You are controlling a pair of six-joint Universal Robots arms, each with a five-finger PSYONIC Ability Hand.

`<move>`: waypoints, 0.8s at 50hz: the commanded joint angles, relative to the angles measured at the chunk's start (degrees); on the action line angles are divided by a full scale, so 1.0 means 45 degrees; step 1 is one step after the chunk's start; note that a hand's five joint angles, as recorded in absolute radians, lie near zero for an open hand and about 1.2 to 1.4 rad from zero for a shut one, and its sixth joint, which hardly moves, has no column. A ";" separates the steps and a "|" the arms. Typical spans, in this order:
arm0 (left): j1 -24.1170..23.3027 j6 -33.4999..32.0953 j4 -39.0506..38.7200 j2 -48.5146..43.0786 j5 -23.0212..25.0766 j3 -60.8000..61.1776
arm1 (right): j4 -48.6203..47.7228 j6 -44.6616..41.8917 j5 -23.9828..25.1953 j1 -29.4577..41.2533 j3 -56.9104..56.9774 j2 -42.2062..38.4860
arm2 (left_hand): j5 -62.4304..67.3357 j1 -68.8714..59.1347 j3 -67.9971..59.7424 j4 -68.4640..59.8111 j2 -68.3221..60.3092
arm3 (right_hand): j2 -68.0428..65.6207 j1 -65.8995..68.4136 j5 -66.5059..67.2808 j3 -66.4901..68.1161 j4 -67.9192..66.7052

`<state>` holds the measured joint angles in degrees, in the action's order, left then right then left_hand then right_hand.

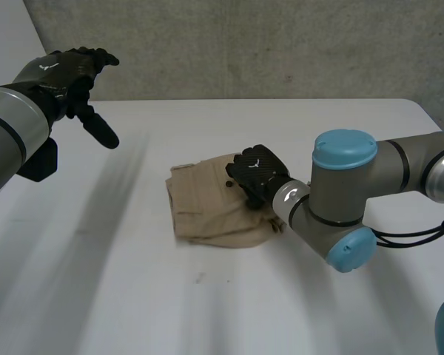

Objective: Fold the shorts.

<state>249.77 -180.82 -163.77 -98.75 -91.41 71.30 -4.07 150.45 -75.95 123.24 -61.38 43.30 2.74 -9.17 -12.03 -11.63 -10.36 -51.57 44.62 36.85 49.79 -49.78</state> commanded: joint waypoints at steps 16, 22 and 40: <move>0.0238 -0.0013 -0.0598 0.0733 -0.0019 -0.0044 | -0.0851 0.3615 -0.0427 0.0172 0.0203 0.7035 | -0.0608 -0.0184 0.0450 0.0363 0.0080 | -0.6317 0.7863 0.7366 0.6714 -0.6715; 0.0335 0.0026 -0.0716 0.1006 -0.0039 -0.0024 | -0.0911 0.4829 -0.0447 0.0074 -0.0050 0.8658 | -0.0608 -0.0184 0.0450 0.0363 0.0080 | -0.6317 0.7863 0.7366 0.6714 -0.6715; -0.0972 -0.0480 -0.1790 -0.2701 0.0117 0.0992 | 0.1296 0.2290 -0.0369 -0.0802 -0.3954 0.6023 | -0.0075 -0.0717 -0.0083 -0.0171 -0.0454 | 0.9238 -0.7692 -0.8189 -0.8842 0.8841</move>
<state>250.02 -181.52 -169.88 -100.21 -90.92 74.93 0.31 164.34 -77.85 123.26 -71.63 72.87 2.74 -9.34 -12.03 -11.64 -10.41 -12.50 11.66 4.00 12.19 -13.34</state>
